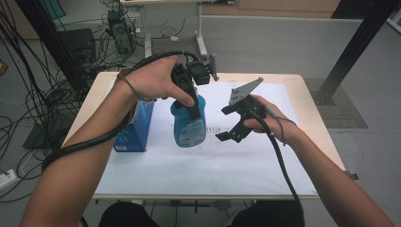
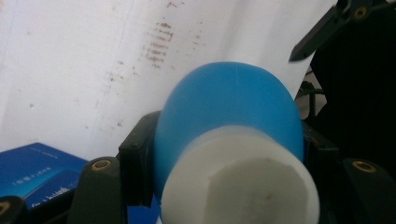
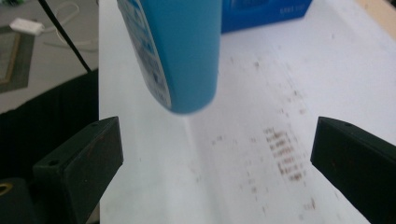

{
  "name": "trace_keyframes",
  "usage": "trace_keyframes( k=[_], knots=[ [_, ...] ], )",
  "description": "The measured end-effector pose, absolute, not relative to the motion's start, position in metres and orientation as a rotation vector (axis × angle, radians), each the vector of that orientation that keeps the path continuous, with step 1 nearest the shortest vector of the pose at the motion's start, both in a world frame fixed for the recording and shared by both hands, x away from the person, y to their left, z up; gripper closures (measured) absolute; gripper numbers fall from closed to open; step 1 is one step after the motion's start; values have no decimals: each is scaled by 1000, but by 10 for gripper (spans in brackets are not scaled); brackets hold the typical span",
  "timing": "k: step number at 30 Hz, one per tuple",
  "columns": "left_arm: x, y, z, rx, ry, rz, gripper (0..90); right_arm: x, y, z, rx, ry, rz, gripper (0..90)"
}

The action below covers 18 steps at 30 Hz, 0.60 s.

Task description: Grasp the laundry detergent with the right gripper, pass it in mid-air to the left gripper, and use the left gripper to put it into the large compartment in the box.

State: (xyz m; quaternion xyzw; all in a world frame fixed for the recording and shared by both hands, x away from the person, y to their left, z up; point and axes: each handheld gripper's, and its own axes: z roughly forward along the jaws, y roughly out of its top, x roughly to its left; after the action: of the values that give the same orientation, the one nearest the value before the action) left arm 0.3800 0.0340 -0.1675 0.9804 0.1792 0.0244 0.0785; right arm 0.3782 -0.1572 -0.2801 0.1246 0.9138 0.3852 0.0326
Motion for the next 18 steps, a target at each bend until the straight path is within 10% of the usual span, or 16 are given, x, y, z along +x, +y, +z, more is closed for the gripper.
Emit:
trace_keyframes(
  k=[18],
  knots=[
    [384,41,-166,2939,650,82,374,399,-190,-235,552,2933,647,37]
  ],
)
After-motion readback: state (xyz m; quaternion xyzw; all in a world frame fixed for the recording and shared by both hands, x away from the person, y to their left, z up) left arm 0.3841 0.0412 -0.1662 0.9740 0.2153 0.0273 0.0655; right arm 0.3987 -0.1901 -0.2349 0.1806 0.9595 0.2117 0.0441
